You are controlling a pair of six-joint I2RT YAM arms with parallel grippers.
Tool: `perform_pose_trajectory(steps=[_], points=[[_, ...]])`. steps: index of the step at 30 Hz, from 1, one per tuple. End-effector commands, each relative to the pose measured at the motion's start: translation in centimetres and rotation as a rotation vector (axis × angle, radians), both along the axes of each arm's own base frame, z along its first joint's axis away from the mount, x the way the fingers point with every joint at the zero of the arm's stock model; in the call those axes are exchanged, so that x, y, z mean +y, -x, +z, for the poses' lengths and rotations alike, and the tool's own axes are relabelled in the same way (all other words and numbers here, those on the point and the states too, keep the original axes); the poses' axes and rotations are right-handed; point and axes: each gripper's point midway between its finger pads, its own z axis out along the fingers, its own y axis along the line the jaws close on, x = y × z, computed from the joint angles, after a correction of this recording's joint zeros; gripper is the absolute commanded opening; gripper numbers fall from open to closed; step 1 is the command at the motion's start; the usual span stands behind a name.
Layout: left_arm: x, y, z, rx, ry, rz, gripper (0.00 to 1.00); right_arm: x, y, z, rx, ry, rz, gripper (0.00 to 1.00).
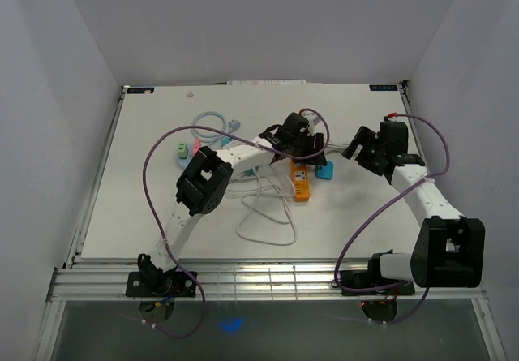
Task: Insert the plug
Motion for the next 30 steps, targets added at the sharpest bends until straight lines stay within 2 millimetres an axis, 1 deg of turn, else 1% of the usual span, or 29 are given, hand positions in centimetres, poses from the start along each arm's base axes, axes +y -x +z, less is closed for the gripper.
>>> perform_pose_trajectory(steps=[1,3,7,9,10,11,13,15,16,22,23,26,27,29,30], points=[[0.3,-0.8,1.4,-0.022,-0.030,0.024,0.65,0.2,-0.2,0.6,-0.034,-0.017,0.014,0.85],[0.5,-0.8,0.7,-0.014,-0.049,0.030,0.62,0.3,-0.1,0.4,-0.030,-0.018,0.018,0.84],[0.6,-0.8,0.1,-0.001,-0.062,0.034,0.58,0.4,-0.1,0.3,-0.034,-0.026,0.027,0.84],[0.6,-0.6,-0.2,0.011,-0.067,0.030,0.54,0.4,0.0,0.2,-0.031,-0.028,0.027,0.83],[0.6,-0.5,-0.8,0.025,-0.076,0.027,0.54,0.4,0.0,0.2,-0.031,-0.027,0.027,0.83],[0.4,-0.6,-0.6,0.023,-0.071,0.024,0.54,0.5,-0.1,0.3,-0.033,-0.029,0.030,0.83],[0.6,-0.4,-1.3,0.045,-0.087,0.024,0.54,0.4,0.0,0.2,-0.030,-0.029,0.029,0.83],[0.5,-0.3,-1.5,0.050,-0.089,0.021,0.54,0.5,0.0,0.2,-0.033,-0.031,0.033,0.83],[0.5,-0.3,-1.7,0.052,-0.091,0.020,0.52,0.6,0.0,0.2,-0.031,-0.032,0.034,0.83],[0.5,-0.2,-2.4,0.069,-0.102,0.019,0.40,0.6,0.0,0.3,-0.036,-0.031,0.035,0.82],[0.5,-0.2,-2.5,0.070,-0.103,0.019,0.36,0.5,0.0,0.3,-0.036,-0.032,0.034,0.82],[0.5,-0.3,-2.3,0.066,-0.101,0.024,0.30,0.6,0.0,0.2,-0.033,-0.035,0.040,0.82],[0.5,-0.3,-2.1,0.065,-0.098,0.022,0.25,0.6,0.0,0.2,-0.030,-0.035,0.042,0.82],[0.5,-0.3,-1.7,0.061,-0.095,0.021,0.18,0.8,0.0,0.1,-0.027,-0.040,0.048,0.82],[0.4,-0.3,-1.4,0.058,-0.089,0.018,0.13,0.8,0.0,0.0,-0.025,-0.041,0.047,0.82]])
